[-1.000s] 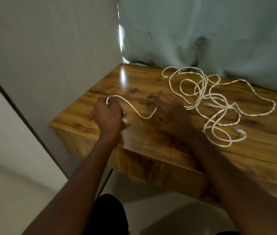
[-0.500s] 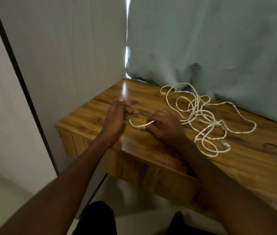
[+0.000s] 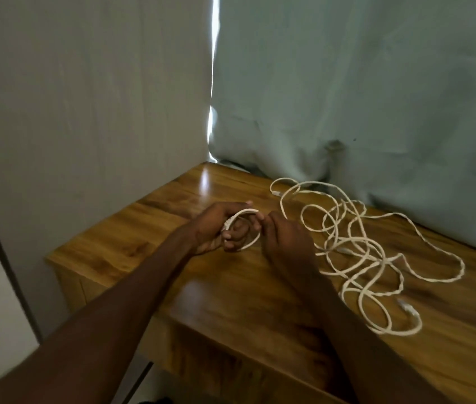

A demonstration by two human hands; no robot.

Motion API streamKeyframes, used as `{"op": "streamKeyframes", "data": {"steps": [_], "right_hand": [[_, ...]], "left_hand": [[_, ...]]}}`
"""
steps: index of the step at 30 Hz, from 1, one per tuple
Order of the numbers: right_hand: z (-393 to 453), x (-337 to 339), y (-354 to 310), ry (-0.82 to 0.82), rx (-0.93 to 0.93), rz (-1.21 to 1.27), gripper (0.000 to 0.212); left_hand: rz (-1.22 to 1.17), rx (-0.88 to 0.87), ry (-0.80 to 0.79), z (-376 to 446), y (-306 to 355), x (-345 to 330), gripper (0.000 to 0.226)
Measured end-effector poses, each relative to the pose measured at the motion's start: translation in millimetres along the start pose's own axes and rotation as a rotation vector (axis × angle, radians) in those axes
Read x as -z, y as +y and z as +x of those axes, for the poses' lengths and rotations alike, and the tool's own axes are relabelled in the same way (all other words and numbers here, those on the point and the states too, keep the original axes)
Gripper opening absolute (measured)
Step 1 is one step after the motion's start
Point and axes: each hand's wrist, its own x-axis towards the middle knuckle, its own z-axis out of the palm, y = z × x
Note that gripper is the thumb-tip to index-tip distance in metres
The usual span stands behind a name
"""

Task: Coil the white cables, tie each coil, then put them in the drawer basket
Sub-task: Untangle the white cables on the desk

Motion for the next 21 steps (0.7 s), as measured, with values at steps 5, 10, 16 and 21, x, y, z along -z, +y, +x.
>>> {"op": "streamKeyframes", "data": {"steps": [5,10,16,21], "right_hand": [[35.6,-22.8,11.4,0.001,-0.060,-0.070,0.043],[49.1,-29.7,27.2,0.187,-0.116,-0.070,0.063],[52.0,-23.8,31.0,0.281,-0.285,0.077,0.048],[57.7,-14.9,40.4,0.286,-0.272,0.064,0.053]], "left_hand": [[-0.243,0.099,-0.170,18.6,1.4,26.1,0.041],[-0.263,0.111,-0.217,38.5,1.8,33.8,0.040],[-0.262,0.060,-0.323,60.8,2.7,11.8,0.050],[-0.478,-0.044,-0.359,72.9,8.0,-0.5,0.031]]}}
